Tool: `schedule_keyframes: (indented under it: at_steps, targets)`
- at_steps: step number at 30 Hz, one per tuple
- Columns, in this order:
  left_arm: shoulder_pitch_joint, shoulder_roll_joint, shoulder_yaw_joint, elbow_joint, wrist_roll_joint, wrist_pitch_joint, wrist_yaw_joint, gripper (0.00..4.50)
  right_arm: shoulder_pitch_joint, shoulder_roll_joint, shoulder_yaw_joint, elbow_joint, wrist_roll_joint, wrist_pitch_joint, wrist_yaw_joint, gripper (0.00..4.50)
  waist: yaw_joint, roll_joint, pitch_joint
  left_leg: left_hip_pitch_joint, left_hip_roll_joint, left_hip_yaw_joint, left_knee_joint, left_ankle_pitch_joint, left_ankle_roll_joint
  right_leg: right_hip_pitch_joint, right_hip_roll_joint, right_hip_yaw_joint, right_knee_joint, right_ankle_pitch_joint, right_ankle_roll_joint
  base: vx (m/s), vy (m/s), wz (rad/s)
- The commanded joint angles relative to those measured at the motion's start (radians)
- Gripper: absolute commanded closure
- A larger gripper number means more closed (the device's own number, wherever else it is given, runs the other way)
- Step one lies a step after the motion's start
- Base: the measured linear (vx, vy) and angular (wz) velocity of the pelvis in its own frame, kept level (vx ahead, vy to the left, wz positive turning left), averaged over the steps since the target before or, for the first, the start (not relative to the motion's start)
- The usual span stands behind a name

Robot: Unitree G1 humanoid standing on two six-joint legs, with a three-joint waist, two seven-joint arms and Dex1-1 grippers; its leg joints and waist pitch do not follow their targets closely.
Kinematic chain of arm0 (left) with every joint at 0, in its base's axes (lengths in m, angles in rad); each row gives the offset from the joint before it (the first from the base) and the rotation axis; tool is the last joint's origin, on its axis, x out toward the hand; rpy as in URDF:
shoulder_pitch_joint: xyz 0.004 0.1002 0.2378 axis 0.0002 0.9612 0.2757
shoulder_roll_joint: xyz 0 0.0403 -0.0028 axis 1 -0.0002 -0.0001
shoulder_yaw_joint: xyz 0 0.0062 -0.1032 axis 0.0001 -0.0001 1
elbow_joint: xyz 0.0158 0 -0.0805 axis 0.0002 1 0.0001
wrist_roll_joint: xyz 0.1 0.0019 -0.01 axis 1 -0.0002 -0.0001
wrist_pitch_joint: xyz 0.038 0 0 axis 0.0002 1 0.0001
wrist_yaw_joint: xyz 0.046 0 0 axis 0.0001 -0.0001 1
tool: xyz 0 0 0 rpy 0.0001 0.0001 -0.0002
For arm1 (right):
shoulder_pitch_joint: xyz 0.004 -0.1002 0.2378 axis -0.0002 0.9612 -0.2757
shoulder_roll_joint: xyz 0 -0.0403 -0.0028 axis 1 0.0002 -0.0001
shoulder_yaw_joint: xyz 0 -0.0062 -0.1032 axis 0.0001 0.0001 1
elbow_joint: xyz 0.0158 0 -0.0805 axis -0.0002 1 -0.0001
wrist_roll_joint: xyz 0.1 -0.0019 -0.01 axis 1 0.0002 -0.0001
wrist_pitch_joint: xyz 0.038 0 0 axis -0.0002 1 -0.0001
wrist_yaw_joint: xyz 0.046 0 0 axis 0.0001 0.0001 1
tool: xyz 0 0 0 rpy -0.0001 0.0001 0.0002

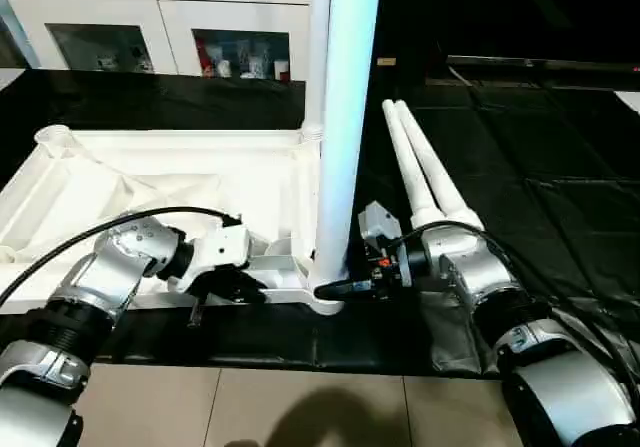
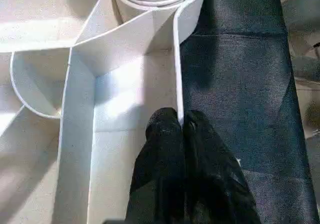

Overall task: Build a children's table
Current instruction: Rotate leg to tighten

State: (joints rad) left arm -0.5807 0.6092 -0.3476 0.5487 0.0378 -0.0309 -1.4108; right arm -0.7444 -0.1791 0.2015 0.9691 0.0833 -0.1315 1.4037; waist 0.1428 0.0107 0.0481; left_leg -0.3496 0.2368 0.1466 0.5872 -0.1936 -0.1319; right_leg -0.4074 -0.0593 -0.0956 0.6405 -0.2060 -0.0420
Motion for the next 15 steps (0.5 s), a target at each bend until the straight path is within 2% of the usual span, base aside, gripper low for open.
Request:
schedule_keyframes:
  at_steps: [1, 2, 3, 4, 5, 6, 7, 8, 9, 10, 11, 12, 13, 14, 15]
  targets:
    - [0.003, -0.029, -0.027, 0.022, 0.018, 0.021, 0.027, 4.5, -0.001, 0.013, -0.007, -0.002, 0.012, 0.022, -0.001, 1.8, -0.006, 0.009, -0.07, -0.003, -0.001, 0.019, -0.058, -0.101, 0.048, 0.065, -0.072, 0.057, -0.068, -0.057, -0.212, 0.0, 0.0, 0.0]
    - [-0.017, -0.059, 0.0, 0.052, 0.018, 0.073, 0.103, 4.5, 0.016, 0.034, -0.031, -0.01, 0.029, 0.072, -0.062, 1.8, -0.008, 0.008, -0.067, -0.001, -0.001, 0.022, -0.059, -0.109, 0.044, 0.063, -0.07, 0.059, -0.071, -0.069, -0.212, 0.0, 0.0, 0.0]
    - [-0.02, -0.065, 0.005, 0.058, 0.018, 0.082, 0.116, 4.5, 0.018, 0.038, -0.035, -0.011, 0.031, 0.082, -0.076, 1.8, -0.003, 0.01, -0.065, 0.002, -0.002, 0.021, -0.059, -0.126, 0.041, 0.06, -0.072, 0.058, -0.075, -0.094, -0.209, 0.0, 0.0, 0.0]
    - [-0.035, -0.091, 0.028, 0.078, 0.011, 0.116, 0.172, 4.5, 0.027, 0.057, -0.052, -0.006, 0.035, 0.101, -0.145, 1.8, -0.005, 0.007, -0.064, 0.003, -0.002, 0.021, -0.061, -0.153, 0.031, 0.062, -0.074, 0.059, -0.08, -0.151, -0.198, 0.0, 0.0, 0.0]
    - [-0.037, -0.095, 0.032, 0.081, 0.01, 0.121, 0.181, 4.5, 0.029, 0.06, -0.054, -0.006, 0.036, 0.102, -0.156, 1.81, -0.004, 0.009, -0.059, 0.006, -0.003, 0.022, -0.063, -0.174, 0.02, 0.058, -0.076, 0.059, -0.088, -0.214, -0.182, 0.0, 0.0, 0.0]
    - [-0.048, -0.116, 0.051, 0.093, 0.003, 0.149, 0.224, 4.5, 0.035, 0.079, -0.069, 0.003, 0.037, 0.112, -0.223, 1.81, -0.005, 0.006, -0.059, 0.004, -0.004, 0.019, -0.065, -0.19, 0.015, 0.064, -0.08, 0.058, -0.093, -0.276, -0.161, 0.0, 0.0, 0.0]
    - [-0.048, -0.116, 0.051, 0.093, 0.003, 0.149, 0.224, 4.5, 0.035, 0.079, -0.069, 0.003, 0.037, 0.112, -0.223, 1.81, -0.007, 0.005, -0.057, 0.001, -0.005, 0.02, -0.067, -0.189, 0.014, 0.065, -0.079, 0.058, -0.096, -0.299, -0.149, 0.0, 0.0, 0.0]
    - [-0.063, -0.146, 0.075, 0.104, -0.005, 0.186, 0.287, 4.5, 0.042, 0.108, -0.085, 0.019, 0.032, 0.12, -0.33, 1.82, -0.007, 0.006, -0.056, 0.007, -0.005, 0.018, -0.069, -0.206, 0.01, 0.059, -0.078, 0.057, -0.101, -0.34, -0.134, 0.0, 0.0, 0.0]
    - [-0.067, -0.155, 0.082, 0.107, -0.008, 0.197, 0.305, 4.5, 0.043, 0.118, -0.09, 0.025, 0.032, 0.126, -0.359, 1.82, -0.009, 0.01, -0.055, 0.008, -0.005, 0.018, -0.07, -0.209, 0.006, 0.058, -0.079, 0.058, -0.102, -0.352, -0.13, 0.0, 0.0, 0.0]
    - [-0.079, -0.181, 0.101, 0.114, -0.014, 0.228, 0.357, 4.5, 0.045, 0.144, -0.104, 0.041, 0.033, 0.141, -0.439, 1.82, -0.014, 0.007, -0.052, 0.009, -0.007, 0.018, -0.071, -0.212, -0.005, 0.058, -0.079, 0.058, -0.105, -0.376, -0.121, 0.0, 0.0, 0.0]
    - [-0.105, -0.239, 0.138, 0.124, -0.024, 0.298, 0.469, 4.5, 0.04, 0.206, -0.136, 0.078, 0.041, 0.167, -0.603, 1.82, -0.016, 0.012, -0.051, 0.012, -0.008, 0.015, -0.074, -0.227, -0.015, 0.058, -0.082, 0.057, -0.109, -0.418, -0.109, 0.0, 0.0, 0.0]
    - [-0.105, -0.239, 0.138, 0.124, -0.024, 0.298, 0.469, 4.5, 0.04, 0.206, -0.136, 0.078, 0.041, 0.167, -0.603, 1.82, -0.019, 0.01, -0.05, 0.014, -0.009, 0.015, -0.075, -0.234, -0.02, 0.056, -0.082, 0.056, -0.113, -0.435, -0.103, 0.0, 0.0, 0.0]
    - [-0.111, -0.257, 0.149, 0.124, -0.027, 0.32, 0.5, 4.5, 0.034, 0.226, -0.147, 0.092, 0.046, 0.176, -0.65, 1.82, -0.023, 0.007, -0.054, 0.015, -0.012, 0.013, -0.073, -0.24, -0.014, 0.058, -0.083, 0.054, -0.116, -0.451, -0.096, 0.0, 0.0, 0.0]
    - [-0.125, -0.305, 0.176, 0.115, -0.036, 0.364, 0.571, 4.5, 0.004, 0.272, -0.175, 0.13, 0.058, 0.187, -0.76, 1.83, -0.028, 0.007, -0.055, 0.012, -0.012, 0.013, -0.073, -0.223, -0.008, 0.058, -0.082, 0.056, -0.115, -0.423, -0.103, 0.0, 0.0, 0.0]
    - [-0.125, -0.305, 0.176, 0.115, -0.036, 0.364, 0.571, 4.5, 0.004, 0.272, -0.175, 0.13, 0.058, 0.187, -0.76, 1.83, -0.033, 0.008, -0.054, 0.011, -0.01, 0.014, -0.073, -0.221, -0.011, 0.056, -0.081, 0.057, -0.112, -0.41, -0.111, 0.0, 0.0, 0.0]
